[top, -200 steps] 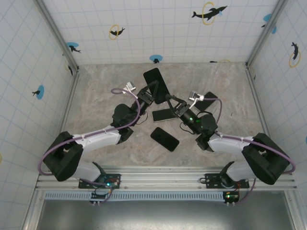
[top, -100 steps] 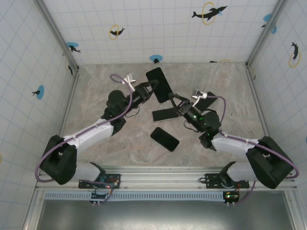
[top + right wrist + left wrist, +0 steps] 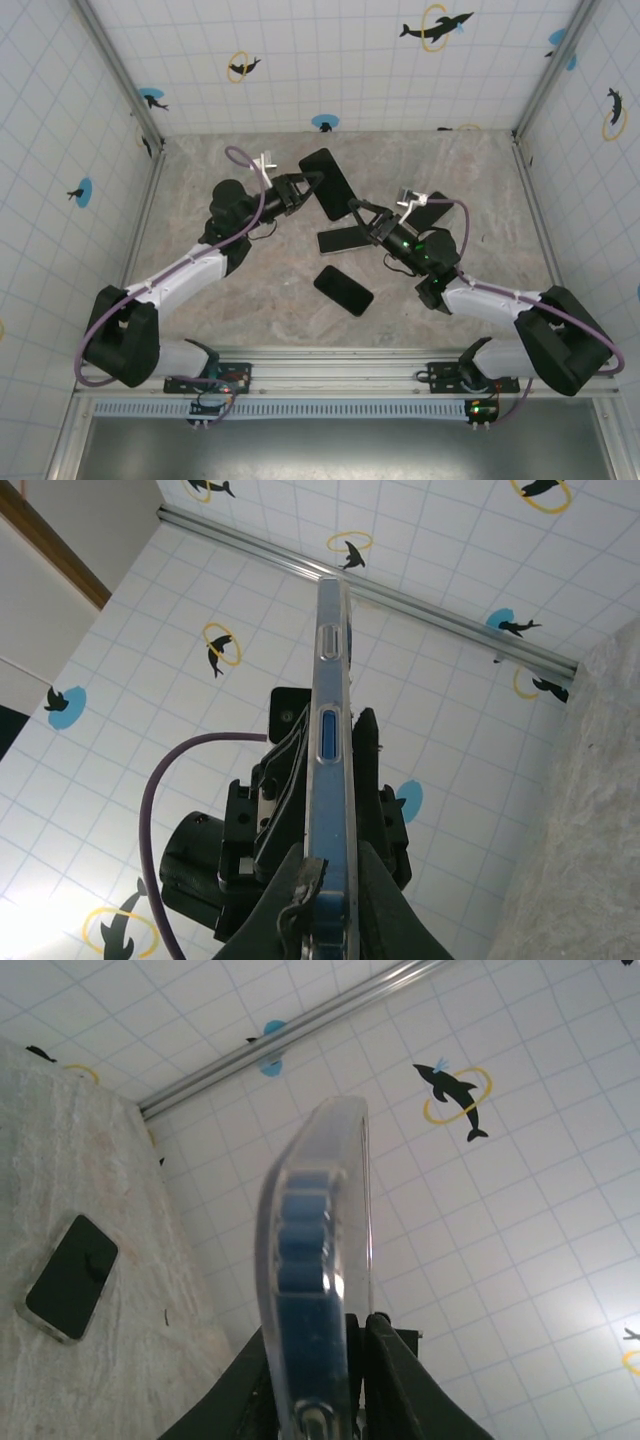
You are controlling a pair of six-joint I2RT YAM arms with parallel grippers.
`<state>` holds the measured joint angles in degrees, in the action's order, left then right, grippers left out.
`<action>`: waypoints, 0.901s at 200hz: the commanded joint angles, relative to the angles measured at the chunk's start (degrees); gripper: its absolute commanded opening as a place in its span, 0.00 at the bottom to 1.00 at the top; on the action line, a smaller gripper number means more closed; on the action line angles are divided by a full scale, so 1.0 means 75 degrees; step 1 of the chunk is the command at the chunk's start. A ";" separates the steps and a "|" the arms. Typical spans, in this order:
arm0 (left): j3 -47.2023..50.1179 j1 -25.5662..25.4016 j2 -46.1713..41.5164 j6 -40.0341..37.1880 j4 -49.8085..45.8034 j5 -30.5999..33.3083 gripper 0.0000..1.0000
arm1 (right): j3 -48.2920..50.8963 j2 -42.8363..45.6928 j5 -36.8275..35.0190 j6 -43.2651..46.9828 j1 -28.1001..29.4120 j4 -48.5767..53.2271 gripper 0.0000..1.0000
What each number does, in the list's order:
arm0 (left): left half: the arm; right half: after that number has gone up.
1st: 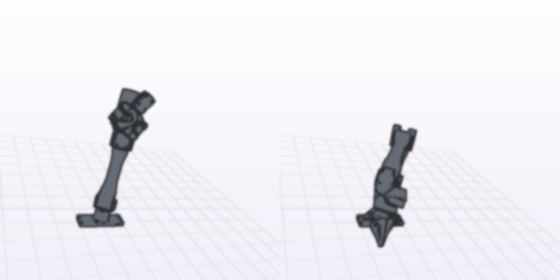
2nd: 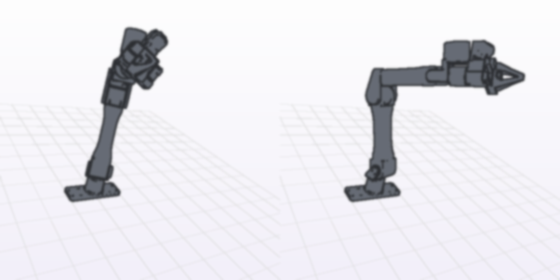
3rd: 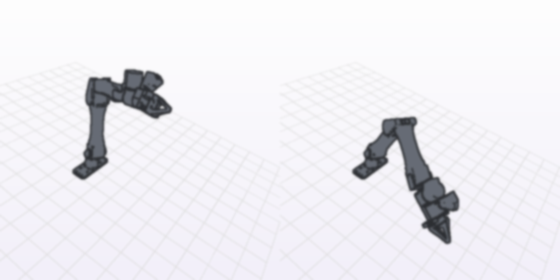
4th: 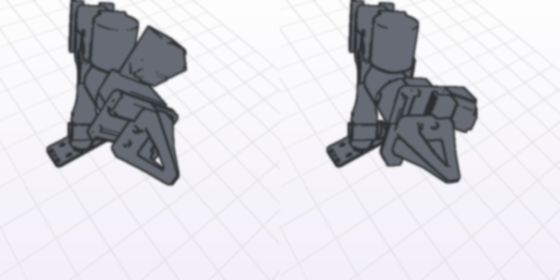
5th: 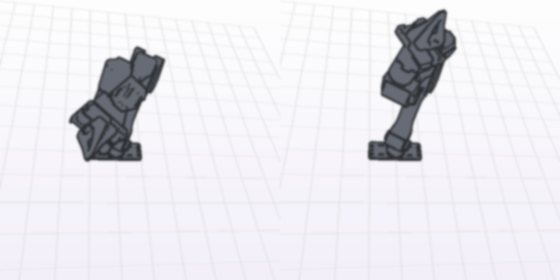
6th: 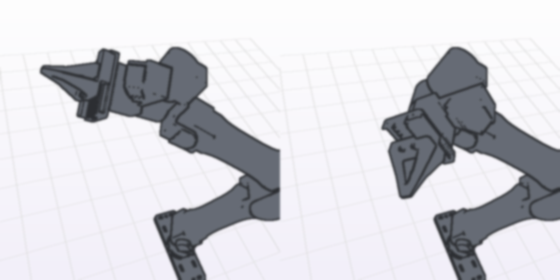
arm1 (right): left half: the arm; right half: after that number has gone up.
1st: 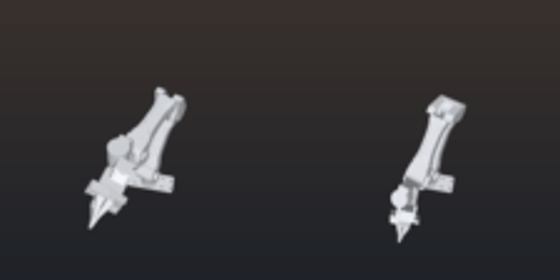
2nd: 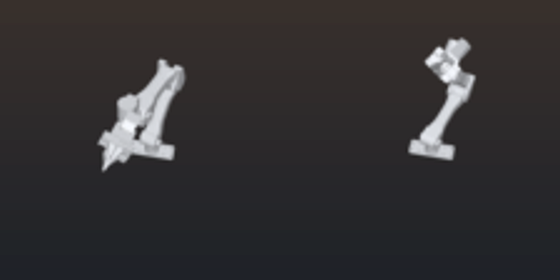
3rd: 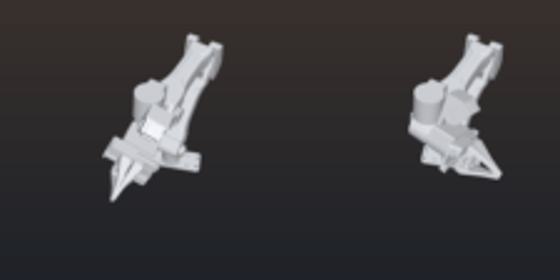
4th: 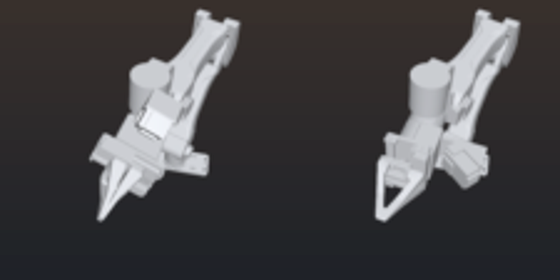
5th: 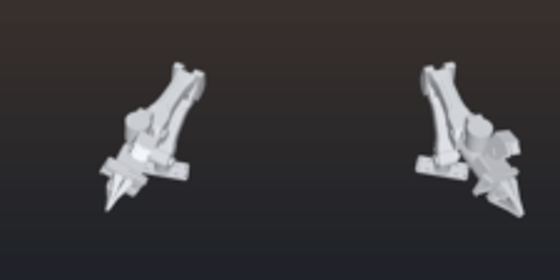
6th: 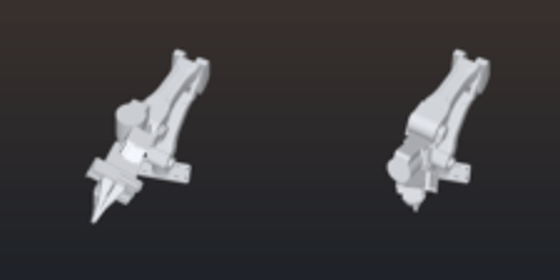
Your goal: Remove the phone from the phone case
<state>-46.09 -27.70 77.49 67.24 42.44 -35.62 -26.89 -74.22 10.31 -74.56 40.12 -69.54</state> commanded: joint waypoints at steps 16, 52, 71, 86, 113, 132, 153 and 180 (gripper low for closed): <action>-0.0017 0.0168 0.0026 0.0277 0.0301 -0.0317 0.13 | -0.0290 0.0365 0.0038 0.0085 -0.0017 -0.0416 0.03; 0.0239 0.0170 0.0004 0.0871 0.0821 0.0122 0.08 | -0.0359 0.0419 0.0046 0.0436 0.0040 0.0008 0.24; 0.0450 0.0167 -0.0068 0.1246 0.1136 0.0531 0.08 | -0.0355 0.0441 -0.0145 0.0786 0.0158 0.0175 0.35; 0.0563 0.0144 -0.0176 0.1385 0.1226 0.1026 0.08 | -0.0384 0.0395 -0.0253 0.1120 0.0331 0.0265 0.38; 0.0579 0.0042 -0.0191 0.1610 0.1453 0.1556 0.08 | -0.0447 0.0206 -0.0476 0.1852 0.0727 0.0442 0.39; 0.0572 -0.0098 -0.0178 0.1686 0.1544 0.1767 0.09 | -0.0499 -0.0053 -0.0444 0.2044 0.0874 0.0225 0.38; 0.0666 -0.0157 -0.0186 0.1767 0.1645 0.1888 0.09 | -0.0620 -0.0209 -0.0416 0.2231 0.0976 0.0270 0.36; 0.0719 -0.0182 -0.0230 0.1801 0.1689 0.1915 0.09 | -0.0781 -0.0308 -0.0378 0.2298 0.1002 0.0313 0.30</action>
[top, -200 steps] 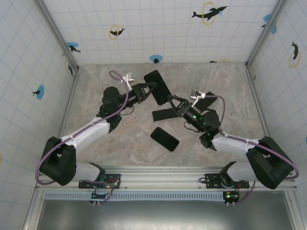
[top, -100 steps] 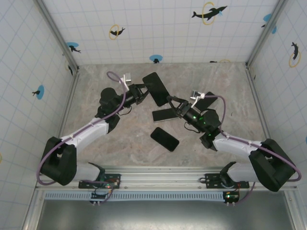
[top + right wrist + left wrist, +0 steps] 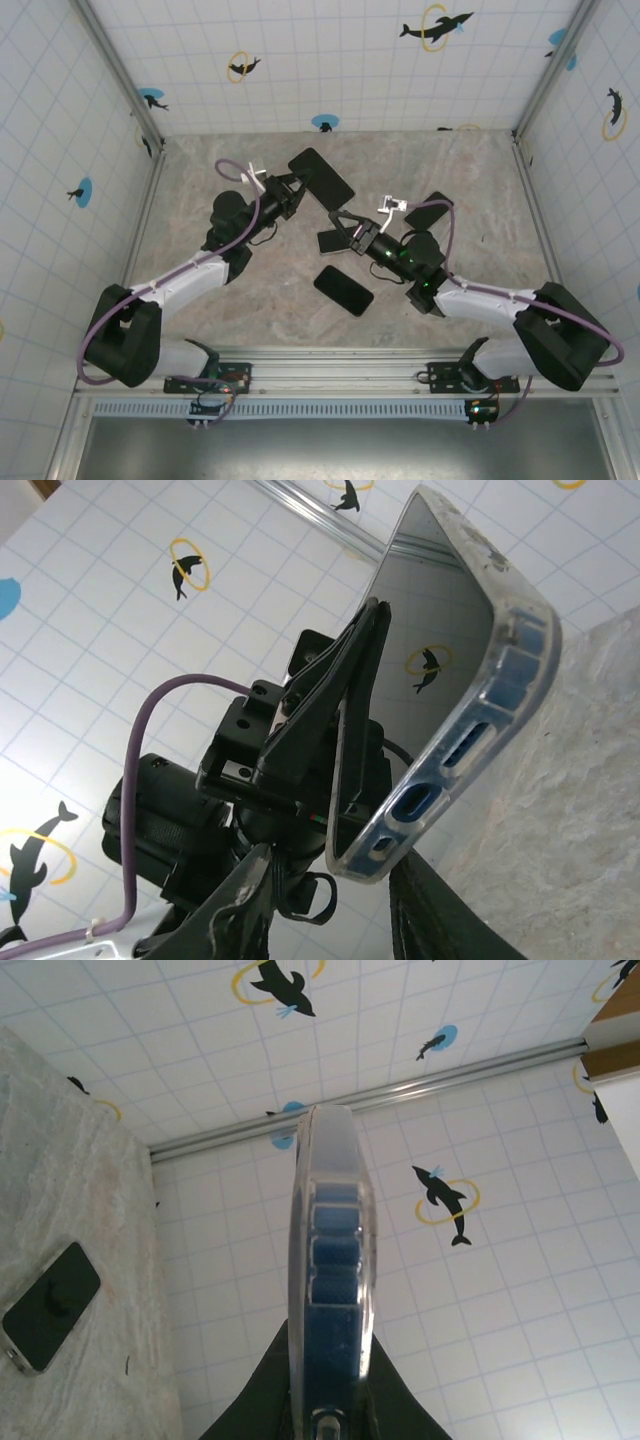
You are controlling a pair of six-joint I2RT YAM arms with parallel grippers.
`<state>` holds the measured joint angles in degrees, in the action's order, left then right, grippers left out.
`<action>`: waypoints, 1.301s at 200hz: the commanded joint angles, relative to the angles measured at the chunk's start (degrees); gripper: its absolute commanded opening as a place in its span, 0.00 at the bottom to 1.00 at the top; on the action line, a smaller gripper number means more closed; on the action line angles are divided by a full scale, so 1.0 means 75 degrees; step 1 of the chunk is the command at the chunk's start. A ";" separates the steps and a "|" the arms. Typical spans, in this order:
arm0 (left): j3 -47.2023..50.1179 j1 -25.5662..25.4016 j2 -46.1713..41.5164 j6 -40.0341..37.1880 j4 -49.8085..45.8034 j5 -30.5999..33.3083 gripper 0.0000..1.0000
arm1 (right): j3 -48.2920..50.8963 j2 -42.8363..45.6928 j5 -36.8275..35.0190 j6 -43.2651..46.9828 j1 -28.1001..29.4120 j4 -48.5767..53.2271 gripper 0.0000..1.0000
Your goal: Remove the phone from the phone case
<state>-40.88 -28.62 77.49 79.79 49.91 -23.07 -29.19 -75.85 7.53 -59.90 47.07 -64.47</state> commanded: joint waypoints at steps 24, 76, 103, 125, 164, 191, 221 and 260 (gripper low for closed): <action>0.0033 -0.0083 -0.0231 0.0202 0.0778 0.0229 0.09 | -0.0548 -0.0163 0.0039 0.0358 0.0082 -0.0273 0.27; 0.0088 -0.0159 -0.0263 0.0393 0.0870 0.0137 0.09 | -0.0766 -0.0213 0.0048 0.0422 0.0069 -0.0011 0.16; 0.0146 -0.0156 -0.0388 0.0267 0.0832 0.0079 0.09 | -0.0615 -0.0207 -0.0102 0.0184 0.0006 -0.0218 0.16; 0.0198 -0.0157 -0.0473 0.0154 0.0764 0.0041 0.09 | -0.0663 -0.0222 -0.0054 0.0103 0.0003 -0.0263 0.16; 0.0230 -0.0157 -0.0527 0.0151 0.0772 -0.0004 0.09 | -0.0676 -0.0263 -0.0056 -0.0065 -0.0059 -0.0229 0.15; 0.0228 -0.0163 -0.0511 0.0292 0.0751 -0.0075 0.08 | -0.0715 -0.0236 0.0086 0.0169 -0.0131 0.0232 0.07; 0.0008 -0.0156 -0.0567 0.0485 0.0397 -0.0127 0.06 | -0.0962 0.0060 0.0361 0.1383 -0.0222 0.1793 0.06; -0.0141 -0.0165 -0.0385 0.1224 0.1084 -0.0520 0.01 | -0.0681 0.0098 0.0957 0.2043 -0.0681 0.2424 0.04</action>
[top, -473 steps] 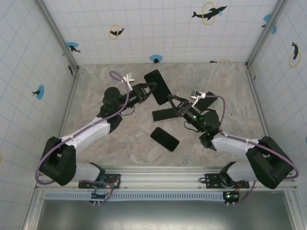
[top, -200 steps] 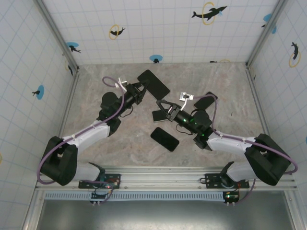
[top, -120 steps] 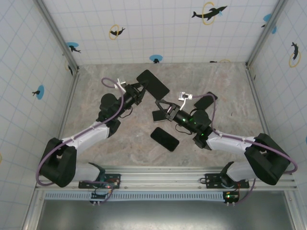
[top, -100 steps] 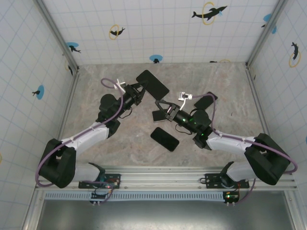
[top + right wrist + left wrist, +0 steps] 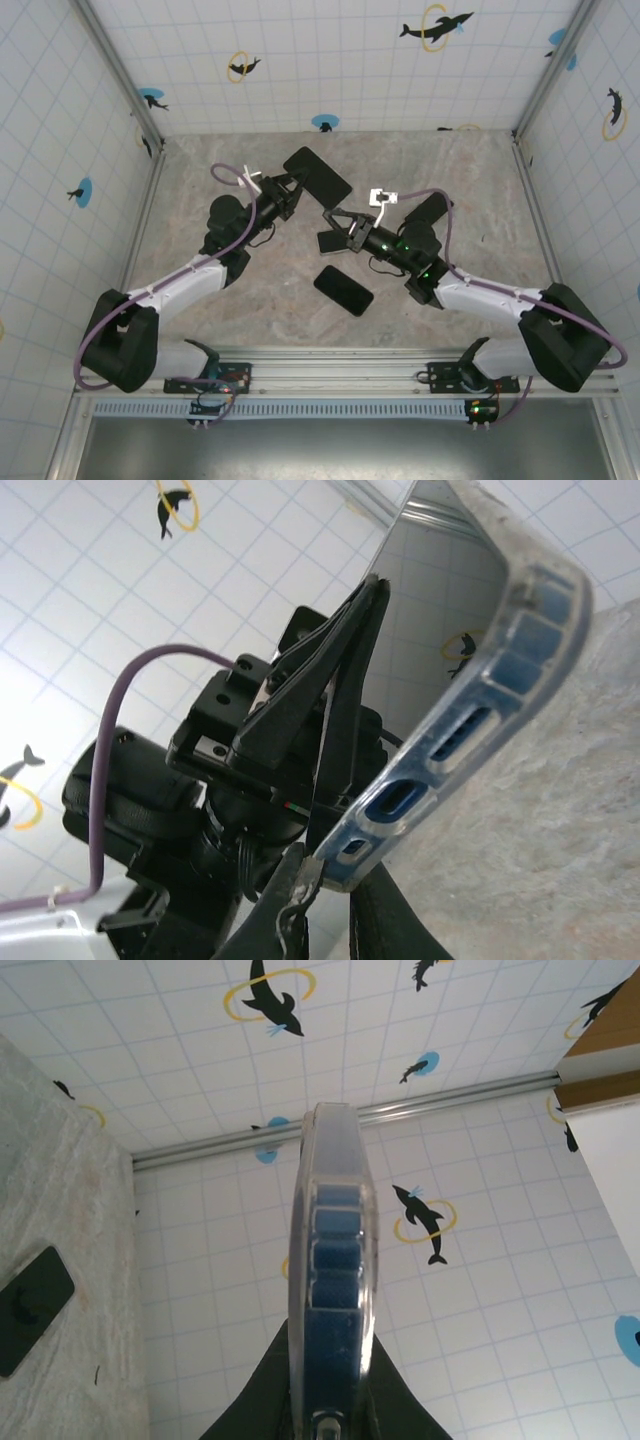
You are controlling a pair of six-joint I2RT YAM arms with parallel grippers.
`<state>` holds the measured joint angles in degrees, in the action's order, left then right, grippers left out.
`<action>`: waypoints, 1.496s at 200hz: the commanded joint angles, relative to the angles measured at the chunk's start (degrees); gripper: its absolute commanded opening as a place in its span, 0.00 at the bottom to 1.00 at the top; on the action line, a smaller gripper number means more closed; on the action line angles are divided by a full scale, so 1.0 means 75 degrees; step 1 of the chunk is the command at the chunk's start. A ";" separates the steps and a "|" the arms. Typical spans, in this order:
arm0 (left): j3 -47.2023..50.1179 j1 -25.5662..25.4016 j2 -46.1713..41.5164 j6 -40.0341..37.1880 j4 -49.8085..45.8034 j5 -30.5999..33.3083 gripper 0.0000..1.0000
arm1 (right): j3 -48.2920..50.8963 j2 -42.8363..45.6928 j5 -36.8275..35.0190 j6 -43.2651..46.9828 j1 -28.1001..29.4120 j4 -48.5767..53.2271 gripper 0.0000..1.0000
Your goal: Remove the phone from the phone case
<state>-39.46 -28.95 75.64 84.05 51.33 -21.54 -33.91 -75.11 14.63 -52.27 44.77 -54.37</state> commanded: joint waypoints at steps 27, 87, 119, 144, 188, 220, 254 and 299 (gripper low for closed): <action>-0.0421 -0.0119 -0.0054 0.0910 0.1143 -0.0883 0.00 | -0.0234 -0.0039 0.0183 0.1784 -0.0528 0.2005 0.04; -0.0675 -0.0055 -0.0125 -0.0323 0.0348 -0.1335 0.00 | -0.0291 0.0113 0.0600 0.1588 -0.0860 0.1338 0.16; -0.0946 0.0272 0.0036 -0.1876 0.0356 -0.2584 0.00 | 0.0070 0.0610 0.1825 0.1695 -0.1205 0.1003 0.47; -0.1497 0.0401 0.0226 -0.3533 -0.0431 -0.3919 0.00 | 0.0228 0.0866 0.3055 0.2178 -0.1505 0.1131 0.54; -0.1717 0.0818 0.0156 -0.5556 -0.1008 -0.5293 0.00 | -0.0488 0.0997 0.4744 0.4138 -0.1827 0.2855 0.53; -0.2114 0.0824 0.0069 -0.7250 -0.2496 -0.5777 0.00 | -0.1252 0.0844 0.5199 0.6059 -0.1845 0.4909 0.47; -0.2473 0.0875 0.0053 -0.7886 -0.3226 -0.6043 0.00 | -0.2119 0.0385 0.5364 0.7583 -0.1857 0.6599 0.40; -0.2335 0.0872 0.0028 -0.7679 -0.3005 -0.6237 0.00 | -0.2458 0.0067 0.5602 0.7704 -0.1862 0.6829 0.30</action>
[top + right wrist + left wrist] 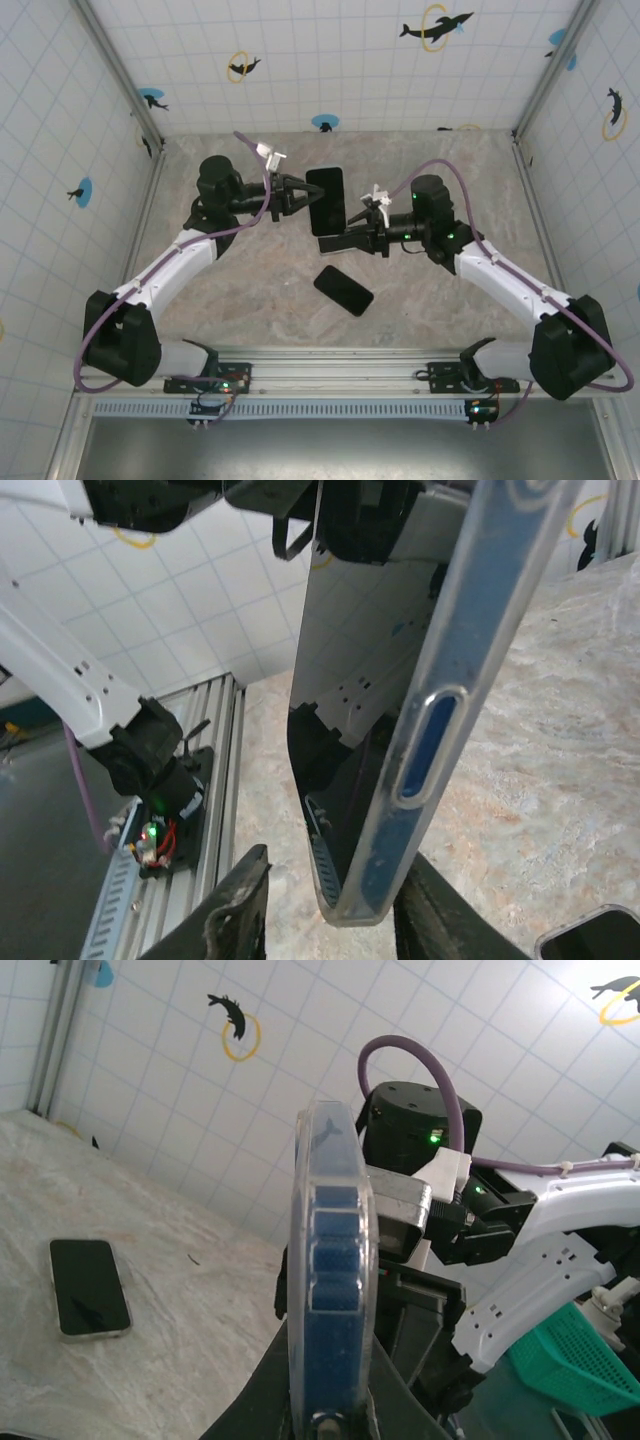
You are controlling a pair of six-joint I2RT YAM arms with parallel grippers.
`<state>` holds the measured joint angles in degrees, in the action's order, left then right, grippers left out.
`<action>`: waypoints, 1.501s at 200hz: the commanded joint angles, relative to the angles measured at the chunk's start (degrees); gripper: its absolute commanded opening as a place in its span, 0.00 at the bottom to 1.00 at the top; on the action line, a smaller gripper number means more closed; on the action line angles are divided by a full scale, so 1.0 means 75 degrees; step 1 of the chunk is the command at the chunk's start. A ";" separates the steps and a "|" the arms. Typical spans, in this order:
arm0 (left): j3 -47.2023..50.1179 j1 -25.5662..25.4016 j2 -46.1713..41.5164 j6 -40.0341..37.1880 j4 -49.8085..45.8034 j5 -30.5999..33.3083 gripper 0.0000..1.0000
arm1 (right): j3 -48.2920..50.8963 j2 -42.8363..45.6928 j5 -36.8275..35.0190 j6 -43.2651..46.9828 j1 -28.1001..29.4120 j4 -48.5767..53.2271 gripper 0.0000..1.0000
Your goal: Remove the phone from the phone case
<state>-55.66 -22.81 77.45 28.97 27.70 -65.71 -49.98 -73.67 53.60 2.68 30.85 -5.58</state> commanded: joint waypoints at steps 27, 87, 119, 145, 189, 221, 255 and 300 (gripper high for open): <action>-0.0204 0.0053 -0.0174 -0.0227 0.0136 -0.0325 0.00 | -0.0215 -0.0145 0.0646 0.0365 -0.0012 0.0217 0.25; -0.0255 0.0053 -0.0114 -0.0060 0.0071 -0.0479 0.00 | -0.0442 -0.0325 0.0644 0.0790 -0.0027 0.0509 0.17; -0.0254 0.0053 -0.0108 -0.0047 0.0033 -0.0484 0.00 | -0.0536 -0.0361 0.0544 0.1142 -0.0032 0.0876 0.17; -0.0255 0.0048 -0.0110 -0.0026 0.0021 -0.0513 0.00 | -0.0717 -0.0404 0.0457 0.1514 -0.0041 0.1310 0.17; -0.0221 0.0053 -0.0086 0.0384 0.0217 -0.0566 0.00 | -0.1119 -0.0405 -0.0221 0.2615 0.0030 0.2337 0.15; -0.0115 0.0010 -0.0120 0.0802 0.0418 -0.0825 0.00 | -0.1377 -0.0408 -0.0779 0.3247 0.0115 0.2746 0.13; -0.0137 -0.0127 -0.0125 0.1322 0.0440 -0.1053 0.00 | -0.1699 -0.0505 -0.1596 0.4071 0.0217 0.3228 0.13; -0.0126 -0.0147 -0.0178 0.1501 0.0444 -0.1117 0.00 | -0.1913 -0.0572 -0.1978 0.4072 0.0374 0.2777 0.13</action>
<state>-55.66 -22.81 77.47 32.82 30.55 -70.98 -61.34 -76.34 48.75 28.97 33.28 19.09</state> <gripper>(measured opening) 0.126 0.152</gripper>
